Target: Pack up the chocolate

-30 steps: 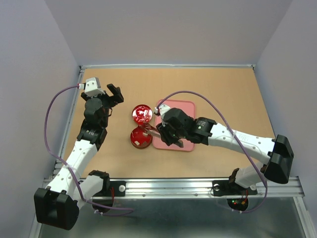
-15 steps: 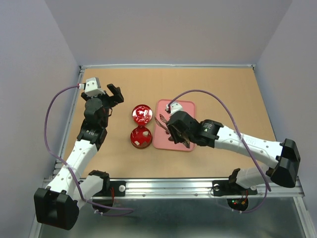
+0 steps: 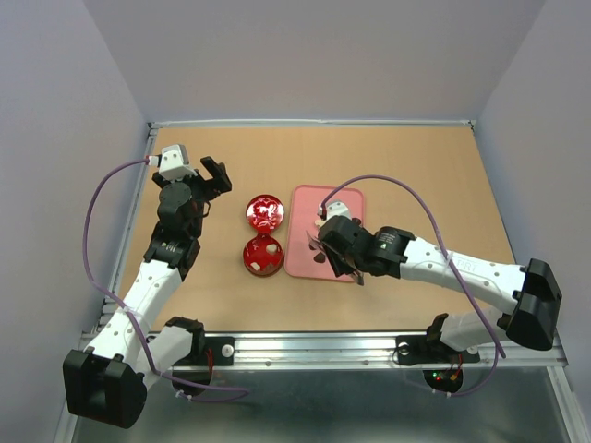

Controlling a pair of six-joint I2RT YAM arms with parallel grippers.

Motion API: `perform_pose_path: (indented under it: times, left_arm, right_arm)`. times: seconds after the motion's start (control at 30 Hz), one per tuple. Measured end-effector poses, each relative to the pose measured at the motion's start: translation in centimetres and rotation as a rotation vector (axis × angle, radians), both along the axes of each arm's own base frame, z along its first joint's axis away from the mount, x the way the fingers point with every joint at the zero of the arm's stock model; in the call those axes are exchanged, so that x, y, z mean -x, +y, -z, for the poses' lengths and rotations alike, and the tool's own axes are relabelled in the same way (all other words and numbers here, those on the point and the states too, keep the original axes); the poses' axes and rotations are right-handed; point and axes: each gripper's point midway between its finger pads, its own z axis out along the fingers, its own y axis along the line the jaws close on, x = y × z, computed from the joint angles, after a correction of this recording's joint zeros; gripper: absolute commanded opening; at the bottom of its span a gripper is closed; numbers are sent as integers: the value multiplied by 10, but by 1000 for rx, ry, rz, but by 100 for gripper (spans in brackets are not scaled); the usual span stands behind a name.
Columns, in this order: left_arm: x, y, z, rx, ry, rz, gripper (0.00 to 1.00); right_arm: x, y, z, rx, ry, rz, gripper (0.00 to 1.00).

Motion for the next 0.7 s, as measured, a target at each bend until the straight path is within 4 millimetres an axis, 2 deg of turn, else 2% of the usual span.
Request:
perform_pose_path:
  times: [0.5, 0.7]
  left_arm:
    - [0, 0, 1, -1, 3, -3, 99]
    - [0, 1, 1, -1, 3, -5, 99]
  right_arm:
    - [7, 1, 13, 31, 54, -18, 45]
    - [9, 3, 21, 48, 80, -31, 31]
